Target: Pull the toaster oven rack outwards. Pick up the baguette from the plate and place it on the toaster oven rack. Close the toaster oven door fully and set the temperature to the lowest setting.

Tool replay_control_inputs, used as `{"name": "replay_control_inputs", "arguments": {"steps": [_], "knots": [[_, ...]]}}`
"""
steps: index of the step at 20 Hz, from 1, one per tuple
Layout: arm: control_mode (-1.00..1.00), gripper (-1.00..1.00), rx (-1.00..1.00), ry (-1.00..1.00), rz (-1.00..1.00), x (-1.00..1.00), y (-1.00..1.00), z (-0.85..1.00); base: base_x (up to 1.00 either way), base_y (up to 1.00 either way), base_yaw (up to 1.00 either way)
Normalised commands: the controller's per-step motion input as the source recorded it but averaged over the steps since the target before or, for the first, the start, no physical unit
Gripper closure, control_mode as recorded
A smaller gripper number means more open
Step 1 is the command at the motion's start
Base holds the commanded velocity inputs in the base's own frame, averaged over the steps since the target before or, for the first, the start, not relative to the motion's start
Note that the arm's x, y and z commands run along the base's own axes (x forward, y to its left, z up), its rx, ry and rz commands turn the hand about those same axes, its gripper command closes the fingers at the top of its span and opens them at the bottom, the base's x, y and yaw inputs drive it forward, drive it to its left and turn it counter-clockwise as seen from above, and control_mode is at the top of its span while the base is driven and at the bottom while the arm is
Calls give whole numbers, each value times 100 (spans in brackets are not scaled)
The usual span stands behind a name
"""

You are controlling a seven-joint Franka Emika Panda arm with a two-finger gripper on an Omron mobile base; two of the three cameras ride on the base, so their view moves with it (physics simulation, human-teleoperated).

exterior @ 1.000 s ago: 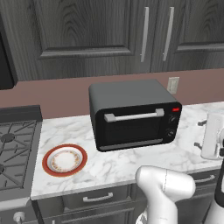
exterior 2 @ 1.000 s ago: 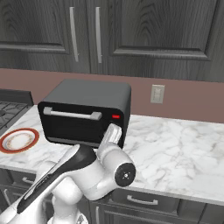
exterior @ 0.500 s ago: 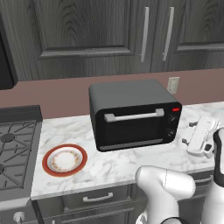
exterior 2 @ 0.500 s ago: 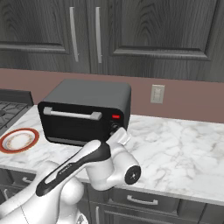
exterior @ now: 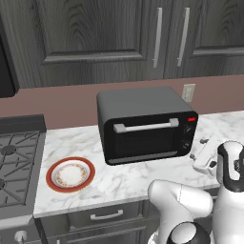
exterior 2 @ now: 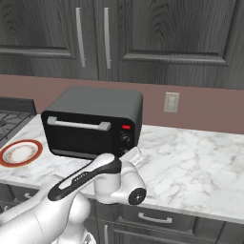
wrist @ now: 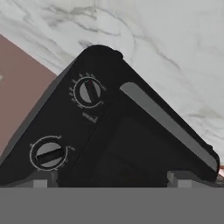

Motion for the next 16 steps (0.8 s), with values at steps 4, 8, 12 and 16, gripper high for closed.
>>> {"name": "replay_control_inputs", "arguments": {"steps": [4, 8, 12, 16], "knots": [[-100, -100, -2, -1, -18, 2, 0, -40, 0, 0, 0], [-100, -100, -7, -1, -17, 4, 0, -15, 0, 0, 0], [-100, -100, -10, 0, -15, 13, 0, -7, 0, 0, 0], [-100, -100, -13, 0, -14, 20, 9, -6, 0, 0, 0]]}}
